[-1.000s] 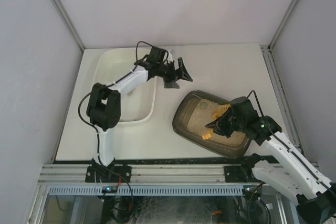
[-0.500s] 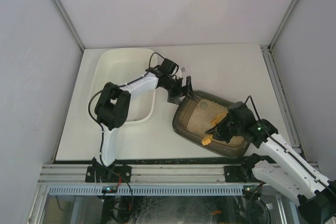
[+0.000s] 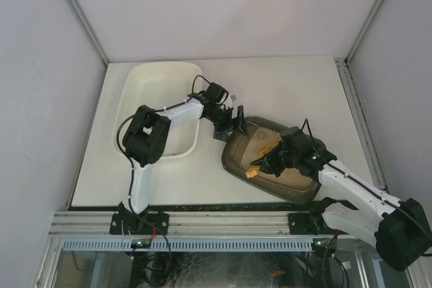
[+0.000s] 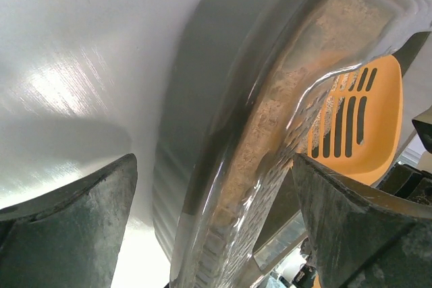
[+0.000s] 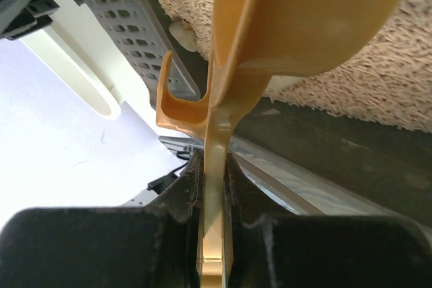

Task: Clean the litter box

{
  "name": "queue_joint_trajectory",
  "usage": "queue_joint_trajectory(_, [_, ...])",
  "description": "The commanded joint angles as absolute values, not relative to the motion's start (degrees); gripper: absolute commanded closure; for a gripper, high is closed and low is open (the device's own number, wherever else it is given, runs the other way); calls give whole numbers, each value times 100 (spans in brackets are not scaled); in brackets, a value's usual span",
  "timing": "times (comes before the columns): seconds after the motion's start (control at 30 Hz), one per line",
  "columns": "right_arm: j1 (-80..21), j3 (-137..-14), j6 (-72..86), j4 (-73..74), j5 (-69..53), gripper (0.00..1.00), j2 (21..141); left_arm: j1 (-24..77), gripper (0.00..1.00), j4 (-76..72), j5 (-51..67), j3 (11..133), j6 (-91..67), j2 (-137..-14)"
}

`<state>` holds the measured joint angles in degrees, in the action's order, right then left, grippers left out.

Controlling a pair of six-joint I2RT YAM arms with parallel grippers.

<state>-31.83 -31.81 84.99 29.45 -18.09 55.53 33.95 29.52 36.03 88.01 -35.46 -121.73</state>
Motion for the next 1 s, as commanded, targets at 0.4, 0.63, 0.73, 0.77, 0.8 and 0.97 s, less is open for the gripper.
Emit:
queue_joint_trajectory(0.4, [-3166, -1905, 10360, -101, -1861, 100, 5880, 3039, 0, 2560, 3744, 8517, -3560, -11742])
queue_joint_trajectory(0.63, [-2958, -1486, 10336, -1521, -1666, 100, 6153, 2946, 0, 2566, 3764, 8500, -3568, -11708])
queue_joint_trajectory(0.73, [-2945, -1453, 10238, -2121, -1618, 100, 6409, 2923, 0, 2566, 3743, 8491, -3561, -11686])
queue_joint_trajectory(0.77, [-2940, -1418, 10229, -2412, -1624, 100, 6529, 2919, 0, 2559, 3730, 8488, -3555, -11680])
queue_joint_trajectory(0.8, [-2937, -1400, 10223, -2703, -1653, 100, 6658, 2910, 0, 2556, 3706, 8482, -3551, -11673])
queue_joint_trajectory(0.97, [-2937, -1502, 10099, -3728, -1865, 100, 7251, 2866, 0, 2557, 3672, 8446, -3527, -11652])
